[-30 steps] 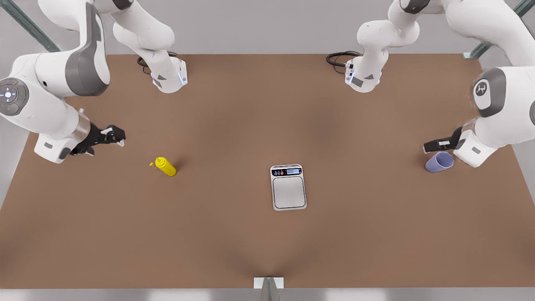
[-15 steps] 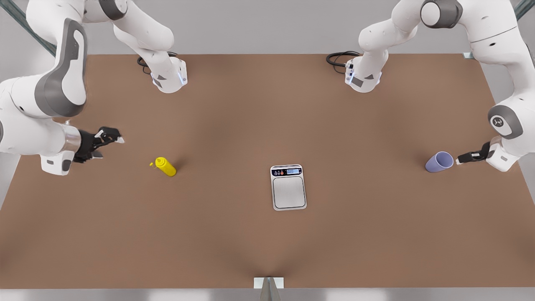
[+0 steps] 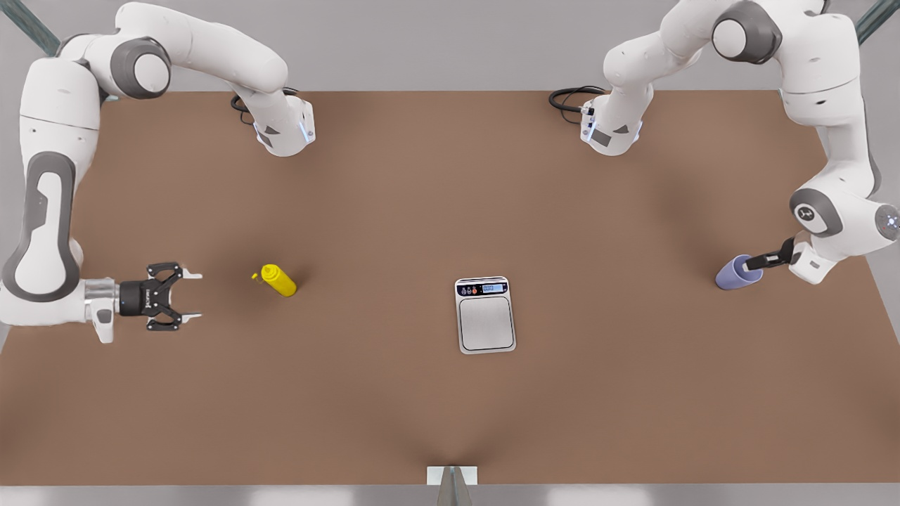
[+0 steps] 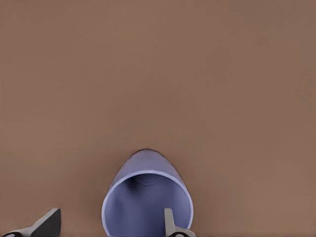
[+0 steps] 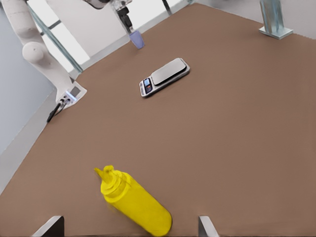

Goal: Move cup to the weight, pick up sauce bottle, pour sauce

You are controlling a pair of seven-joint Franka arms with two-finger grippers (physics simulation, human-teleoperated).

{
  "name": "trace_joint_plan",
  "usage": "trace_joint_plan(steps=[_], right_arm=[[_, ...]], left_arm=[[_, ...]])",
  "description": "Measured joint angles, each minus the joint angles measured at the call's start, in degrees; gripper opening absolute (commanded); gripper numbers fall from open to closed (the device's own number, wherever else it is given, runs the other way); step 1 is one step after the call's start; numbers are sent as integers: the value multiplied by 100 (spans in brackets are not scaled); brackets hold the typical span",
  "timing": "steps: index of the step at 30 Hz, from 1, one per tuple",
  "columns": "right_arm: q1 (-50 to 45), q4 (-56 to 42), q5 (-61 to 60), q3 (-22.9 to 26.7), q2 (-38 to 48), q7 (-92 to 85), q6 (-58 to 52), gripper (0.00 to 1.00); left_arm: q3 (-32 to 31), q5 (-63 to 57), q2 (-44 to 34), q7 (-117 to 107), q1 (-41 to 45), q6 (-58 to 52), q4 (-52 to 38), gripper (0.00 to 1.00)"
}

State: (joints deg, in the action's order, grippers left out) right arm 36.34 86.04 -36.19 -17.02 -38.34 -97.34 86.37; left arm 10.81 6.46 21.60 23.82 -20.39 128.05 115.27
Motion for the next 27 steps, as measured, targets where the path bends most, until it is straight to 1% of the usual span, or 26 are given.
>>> trace_joint_plan(steps=[4, 5, 7, 9, 12, 15, 16, 17, 18, 19, 20, 21, 22, 25, 26, 27], right_arm=[[248, 220, -116, -11, 28, -194, 336, 100], [334, 311, -108, -11, 32, -222, 352, 100], [472, 561, -99, -34, 61, -310, 521, 100], [493, 653, -99, -38, 80, -321, 624, 100], [455, 660, -38, -38, 81, -387, 592, 100], [483, 672, -44, -46, 81, -351, 520, 100], [542, 907, -111, -46, 100, -372, 454, 100], [591, 1084, -197, -111, 113, -381, 451, 100], [698, 1199, -239, -231, 107, -389, 474, 100], [700, 1287, -263, -246, 107, -391, 492, 100], [683, 1292, -281, -249, 116, -391, 518, 100], [694, 1492, -460, -248, 187, -391, 819, 100], [656, 1668, -672, -249, 284, -391, 988, 100], [629, 2013, -851, -262, 404, -413, 1205, 100], [704, 2084, -860, -425, 411, -487, 1275, 100], [715, 2171, -861, -448, 431, -576, 1343, 100]], left_arm=[[0, 9, 43, 0, 0, 35, -4, 100], [0, 10, 75, 0, 0, 43, -4, 98], [0, 11, 130, 0, 0, 83, -4, 89], [0, 12, 206, 0, 0, 136, -4, 81], [0, 13, 280, -8, 0, 176, -4, 77], [0, 14, 391, -9, 0, 262, -4, 76], [0, 14, 414, -8, 0, 280, -4, 73], [0, 14, 423, -9, 0, 290, -4, 63], [0, 14, 424, -9, 0, 283, -4, 46], [0, 14, 424, -9, 7, 281, -4, 41], [0, 13, 423, -9, 9, 281, -12, 33], [0, 12, 424, -9, 9, 281, -18, 25], [0, 11, 424, -9, 9, 281, -21, 21], [0, 9, 424, -9, 9, 281, -30, 21], [0, 9, 424, -9, 9, 281, -64, 21], [0, 8, 424, -17, 18, 281, -90, 21]])
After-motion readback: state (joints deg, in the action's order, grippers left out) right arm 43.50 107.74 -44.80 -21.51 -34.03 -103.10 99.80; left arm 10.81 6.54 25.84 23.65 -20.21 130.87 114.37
